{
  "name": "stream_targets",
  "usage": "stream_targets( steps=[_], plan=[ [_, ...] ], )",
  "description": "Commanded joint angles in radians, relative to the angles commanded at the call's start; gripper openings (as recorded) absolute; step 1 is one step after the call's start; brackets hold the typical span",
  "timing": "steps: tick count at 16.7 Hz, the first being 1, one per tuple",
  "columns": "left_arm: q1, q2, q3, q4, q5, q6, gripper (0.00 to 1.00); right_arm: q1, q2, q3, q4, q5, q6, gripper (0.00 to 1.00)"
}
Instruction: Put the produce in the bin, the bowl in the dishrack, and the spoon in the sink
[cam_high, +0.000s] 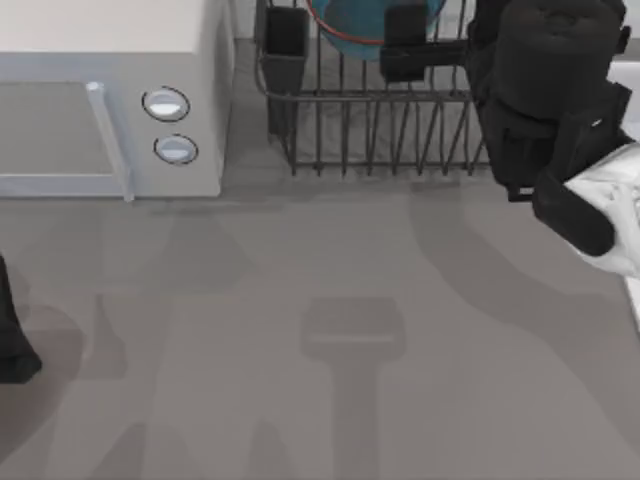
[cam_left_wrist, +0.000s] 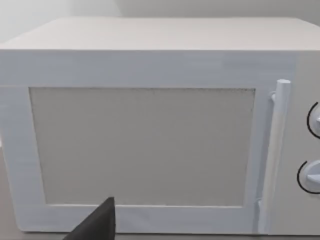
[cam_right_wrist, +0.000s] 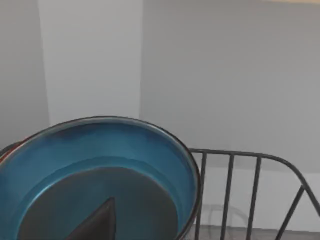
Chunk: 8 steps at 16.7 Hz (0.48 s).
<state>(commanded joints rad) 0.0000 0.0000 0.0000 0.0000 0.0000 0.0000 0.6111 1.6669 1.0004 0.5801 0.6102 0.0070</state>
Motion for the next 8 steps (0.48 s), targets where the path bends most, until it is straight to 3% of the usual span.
stream_targets(
  steps=[8],
  plan=[
    [0.000, 0.000, 0.000, 0.000, 0.000, 0.000, 1.00, -0.215, -0.925, -0.548, -0.244, -0.212, -0.013, 1.00]
  ],
)
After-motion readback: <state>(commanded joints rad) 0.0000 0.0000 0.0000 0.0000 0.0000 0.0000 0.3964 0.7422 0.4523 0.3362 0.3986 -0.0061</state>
